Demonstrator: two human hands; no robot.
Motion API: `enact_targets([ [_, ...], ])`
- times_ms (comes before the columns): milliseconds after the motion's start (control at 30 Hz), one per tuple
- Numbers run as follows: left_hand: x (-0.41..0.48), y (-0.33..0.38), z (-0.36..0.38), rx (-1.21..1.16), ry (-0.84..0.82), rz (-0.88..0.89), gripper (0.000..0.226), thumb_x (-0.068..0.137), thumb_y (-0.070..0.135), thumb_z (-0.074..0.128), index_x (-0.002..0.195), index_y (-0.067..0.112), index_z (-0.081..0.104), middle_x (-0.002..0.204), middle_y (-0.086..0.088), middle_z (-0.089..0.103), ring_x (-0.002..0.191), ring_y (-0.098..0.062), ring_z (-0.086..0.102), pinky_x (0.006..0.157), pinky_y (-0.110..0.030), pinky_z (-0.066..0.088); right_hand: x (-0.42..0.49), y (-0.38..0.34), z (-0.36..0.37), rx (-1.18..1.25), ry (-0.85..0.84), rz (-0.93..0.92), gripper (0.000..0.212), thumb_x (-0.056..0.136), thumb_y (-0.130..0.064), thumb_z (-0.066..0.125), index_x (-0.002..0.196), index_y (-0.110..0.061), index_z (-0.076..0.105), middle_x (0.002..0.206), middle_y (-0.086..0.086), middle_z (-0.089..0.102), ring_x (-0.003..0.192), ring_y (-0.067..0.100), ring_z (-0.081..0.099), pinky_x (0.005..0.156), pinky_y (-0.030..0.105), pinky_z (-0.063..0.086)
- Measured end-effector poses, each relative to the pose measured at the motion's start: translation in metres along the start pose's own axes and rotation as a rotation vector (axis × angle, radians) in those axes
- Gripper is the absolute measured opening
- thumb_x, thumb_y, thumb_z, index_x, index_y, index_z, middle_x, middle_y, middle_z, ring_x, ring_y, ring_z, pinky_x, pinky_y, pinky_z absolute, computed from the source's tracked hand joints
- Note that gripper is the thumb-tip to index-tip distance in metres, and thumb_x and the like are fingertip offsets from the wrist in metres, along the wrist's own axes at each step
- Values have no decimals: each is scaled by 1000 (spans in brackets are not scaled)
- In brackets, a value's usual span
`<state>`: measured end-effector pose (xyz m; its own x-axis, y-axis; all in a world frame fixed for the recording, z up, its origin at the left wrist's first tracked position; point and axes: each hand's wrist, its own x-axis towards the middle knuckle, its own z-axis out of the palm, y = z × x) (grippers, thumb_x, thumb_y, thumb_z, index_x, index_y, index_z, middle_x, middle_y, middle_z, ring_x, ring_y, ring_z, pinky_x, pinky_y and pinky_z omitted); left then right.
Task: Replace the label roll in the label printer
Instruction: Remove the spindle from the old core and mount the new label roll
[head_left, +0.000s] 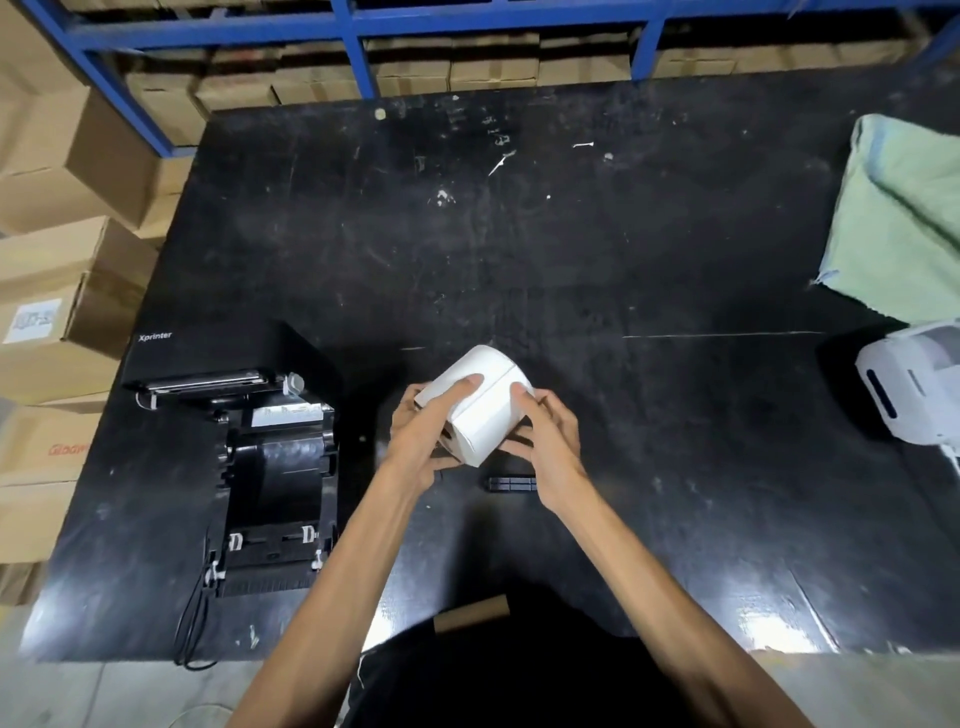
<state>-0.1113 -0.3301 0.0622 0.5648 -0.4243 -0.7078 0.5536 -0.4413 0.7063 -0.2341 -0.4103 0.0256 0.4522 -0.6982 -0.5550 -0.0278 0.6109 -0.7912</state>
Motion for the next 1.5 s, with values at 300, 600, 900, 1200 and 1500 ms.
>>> enact_targets([
  [300, -2, -18, -7, -171, -88, -80, 67, 72, 51, 84, 130, 27, 61, 127, -9, 69, 115, -31, 64, 79, -47, 62, -12, -10, -7, -117, -38, -130, 18, 95, -35, 68, 99, -17, 68, 113, 6, 70, 106, 25, 68, 68, 30, 63],
  [600, 3, -47, -14, -327, -229, -152, 45, 82, 49, 76, 120, 26, 69, 120, -13, 74, 101, -34, 67, 78, -44, 54, -6, -7, -56, -79, -249, 52, 38, 103, -38, 54, 129, -14, 68, 131, 6, 68, 111, 30, 71, 92, 45, 60],
  [900, 7, -63, -42, -431, -245, -113, 37, 88, 46, 71, 119, 26, 71, 130, -11, 71, 104, -35, 68, 90, -51, 52, 18, 43, -105, -1028, 200, 131, 39, 93, -48, 62, 121, -23, 72, 118, 3, 75, 119, 25, 64, 96, 32, 50],
  [1200, 6, -65, -69, -420, -169, -81, 61, 82, 46, 78, 136, 21, 61, 129, -13, 71, 102, -36, 70, 81, -50, 56, 24, 76, -114, -729, 239, 206, 20, 92, -15, 74, 110, -8, 76, 99, 11, 78, 80, 24, 76, 86, 42, 62],
  [1500, 1, -71, -75, -428, -195, -71, 63, 83, 45, 79, 138, 21, 61, 131, -14, 70, 108, -39, 69, 84, -51, 56, 15, 73, -119, -364, 157, 198, 30, 96, -4, 67, 119, 14, 63, 103, 21, 64, 97, 30, 63, 95, 44, 56],
])
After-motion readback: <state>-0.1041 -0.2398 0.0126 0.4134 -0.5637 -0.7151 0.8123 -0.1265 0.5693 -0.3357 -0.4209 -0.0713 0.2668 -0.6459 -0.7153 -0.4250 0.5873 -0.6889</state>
